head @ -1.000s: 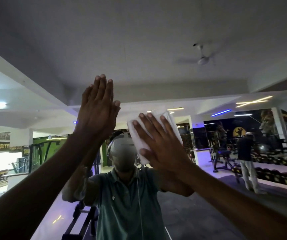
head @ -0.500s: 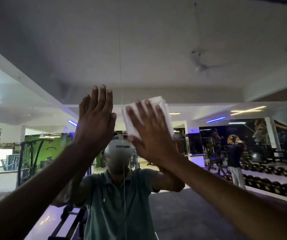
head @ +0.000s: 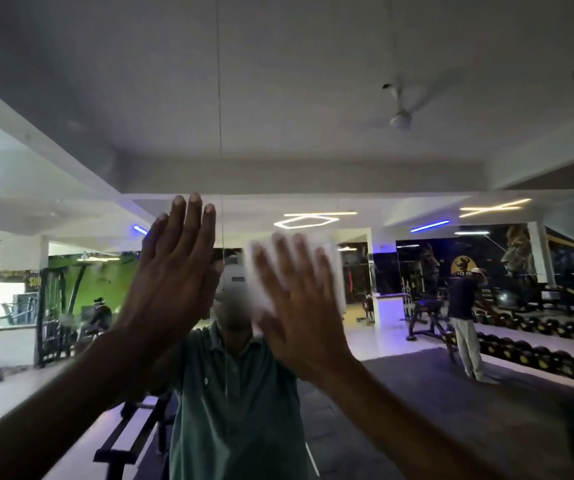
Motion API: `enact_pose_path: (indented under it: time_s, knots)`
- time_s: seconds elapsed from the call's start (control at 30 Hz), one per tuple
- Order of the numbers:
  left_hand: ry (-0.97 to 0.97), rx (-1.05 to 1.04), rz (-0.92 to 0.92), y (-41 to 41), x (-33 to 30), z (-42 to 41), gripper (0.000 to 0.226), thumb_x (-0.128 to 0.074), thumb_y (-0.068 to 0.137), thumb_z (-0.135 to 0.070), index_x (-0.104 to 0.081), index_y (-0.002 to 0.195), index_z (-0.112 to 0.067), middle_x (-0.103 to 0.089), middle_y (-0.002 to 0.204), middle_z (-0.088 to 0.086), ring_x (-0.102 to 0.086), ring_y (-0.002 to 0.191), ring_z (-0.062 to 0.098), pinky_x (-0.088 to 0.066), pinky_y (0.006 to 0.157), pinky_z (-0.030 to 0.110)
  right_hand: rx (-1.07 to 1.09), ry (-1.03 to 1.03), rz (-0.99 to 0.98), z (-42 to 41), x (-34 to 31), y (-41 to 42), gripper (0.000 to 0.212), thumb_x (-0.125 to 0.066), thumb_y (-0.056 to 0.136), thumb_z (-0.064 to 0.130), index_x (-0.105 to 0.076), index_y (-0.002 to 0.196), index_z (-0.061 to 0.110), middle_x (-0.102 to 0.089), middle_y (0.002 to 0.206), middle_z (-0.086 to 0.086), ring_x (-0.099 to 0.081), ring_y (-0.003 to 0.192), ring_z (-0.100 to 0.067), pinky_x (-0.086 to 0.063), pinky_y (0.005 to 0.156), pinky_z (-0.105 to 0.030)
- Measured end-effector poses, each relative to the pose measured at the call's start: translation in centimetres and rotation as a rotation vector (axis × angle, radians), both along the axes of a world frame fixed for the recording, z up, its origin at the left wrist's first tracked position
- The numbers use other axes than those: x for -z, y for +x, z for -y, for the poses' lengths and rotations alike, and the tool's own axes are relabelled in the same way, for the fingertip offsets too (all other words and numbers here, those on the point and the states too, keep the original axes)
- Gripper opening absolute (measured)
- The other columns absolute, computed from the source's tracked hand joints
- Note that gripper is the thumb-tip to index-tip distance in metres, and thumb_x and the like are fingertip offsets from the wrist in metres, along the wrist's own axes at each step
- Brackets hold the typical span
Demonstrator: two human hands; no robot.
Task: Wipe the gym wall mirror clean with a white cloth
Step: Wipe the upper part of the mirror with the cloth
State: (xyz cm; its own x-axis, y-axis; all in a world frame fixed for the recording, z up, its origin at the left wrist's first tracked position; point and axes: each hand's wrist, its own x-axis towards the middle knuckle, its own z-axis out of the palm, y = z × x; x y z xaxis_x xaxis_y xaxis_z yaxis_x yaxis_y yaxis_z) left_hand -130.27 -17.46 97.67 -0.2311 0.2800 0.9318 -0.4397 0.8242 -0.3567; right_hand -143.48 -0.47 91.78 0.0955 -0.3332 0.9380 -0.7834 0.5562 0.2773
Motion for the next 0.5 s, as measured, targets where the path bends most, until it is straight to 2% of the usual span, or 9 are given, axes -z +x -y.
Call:
enact_pose_path:
  time_s: [0.07,0.1,0.17,0.23,0.3,0.33,0.37,0.4,0.5]
  knots:
    - [-0.013,0.003,0.009,0.2,1.0,0.3,0.068,-0.027,0.108,-0.04,-0.027,0.163,-0.001,-0.021,0.172,0.021,-0.016,0.161,0.035,-0.015,0.128,0.051,-0.013,0.167,-0.118,-2.2,0.4,-1.7,0.07,-0.026,0.107,0.055,-0.009,0.17,0.029,-0.001,0.178,-0.004,0.005,0.164,-0.029,-0.001,0.131,-0.056]
    - [-0.016,0.005,0.016,0.4,1.2,0.5,0.068,-0.025,0.109,-0.042,-0.027,0.164,-0.002,-0.02,0.172,0.02,-0.016,0.161,0.034,-0.015,0.128,0.05,0.007,0.149,-0.121,-3.7,-0.7,-3.5,0.069,-0.027,0.107,0.054,-0.01,0.17,0.03,-0.004,0.178,-0.004,0.002,0.164,-0.028,-0.002,0.132,-0.055]
    - [-0.019,0.003,0.022,0.7,1.4,0.8,0.069,-0.024,0.109,-0.044,-0.026,0.164,-0.003,-0.019,0.172,0.019,-0.015,0.162,0.032,-0.014,0.129,0.049,0.068,-0.075,0.006,-6.8,-3.9,-7.4,0.071,-0.031,0.104,0.049,-0.015,0.17,0.027,-0.012,0.177,-0.008,-0.006,0.164,-0.031,-0.011,0.13,-0.058]
    - [-0.028,-0.004,0.011,0.7,1.8,0.9,0.068,-0.027,0.108,-0.041,-0.027,0.164,-0.002,-0.019,0.173,0.019,-0.015,0.162,0.033,-0.014,0.129,0.049,0.135,-0.391,0.198,-10.1,-6.6,-10.3,0.07,-0.024,0.105,0.048,-0.02,0.169,0.021,-0.02,0.175,-0.014,-0.017,0.161,-0.036,-0.02,0.126,-0.062]
    - [-0.029,-0.004,-0.006,0.5,2.0,0.8,0.068,-0.03,0.106,-0.037,-0.028,0.164,-0.001,-0.018,0.173,0.02,-0.015,0.162,0.034,-0.015,0.129,0.05,0.16,-0.61,0.339,-9.9,-7.4,-10.0,0.073,-0.017,0.105,0.052,-0.021,0.169,0.018,-0.021,0.174,-0.015,-0.02,0.16,-0.039,-0.022,0.125,-0.062]
    - [-0.027,-0.003,-0.014,0.3,2.0,0.8,0.068,-0.031,0.106,-0.036,-0.028,0.163,-0.001,-0.018,0.173,0.02,-0.014,0.162,0.035,-0.015,0.129,0.051,0.181,-0.65,0.349,-8.1,-7.0,-8.5,0.075,-0.018,0.104,0.053,-0.019,0.169,0.017,-0.019,0.175,-0.015,-0.019,0.16,-0.04,-0.021,0.126,-0.062]
    - [-0.027,-0.002,-0.021,0.2,2.1,0.8,0.068,-0.032,0.105,-0.035,-0.028,0.163,0.0,-0.019,0.172,0.021,-0.014,0.162,0.035,-0.015,0.129,0.052,0.167,-0.606,0.313,-5.9,-5.8,-6.3,0.076,-0.023,0.103,0.053,-0.017,0.169,0.017,-0.017,0.175,-0.014,-0.015,0.161,-0.04,-0.018,0.127,-0.061]
    - [-0.027,-0.001,-0.03,0.1,2.1,0.7,0.068,-0.033,0.105,-0.035,-0.028,0.163,0.0,-0.019,0.172,0.021,-0.014,0.162,0.036,-0.014,0.129,0.052,0.119,-0.461,0.234,-3.6,-3.8,-4.0,0.076,-0.029,0.103,0.052,-0.015,0.17,0.018,-0.012,0.176,-0.013,-0.009,0.162,-0.039,-0.013,0.129,-0.059]
    - [-0.035,0.003,-0.018,0.3,2.1,0.8,0.068,-0.036,0.106,-0.035,-0.028,0.163,-0.001,-0.019,0.173,0.02,-0.014,0.162,0.034,-0.014,0.129,0.05,0.006,0.116,-0.082,-0.7,1.5,-0.6,0.072,-0.026,0.107,0.053,-0.011,0.17,0.022,0.0,0.178,-0.008,0.006,0.164,-0.033,-0.004,0.13,-0.059]
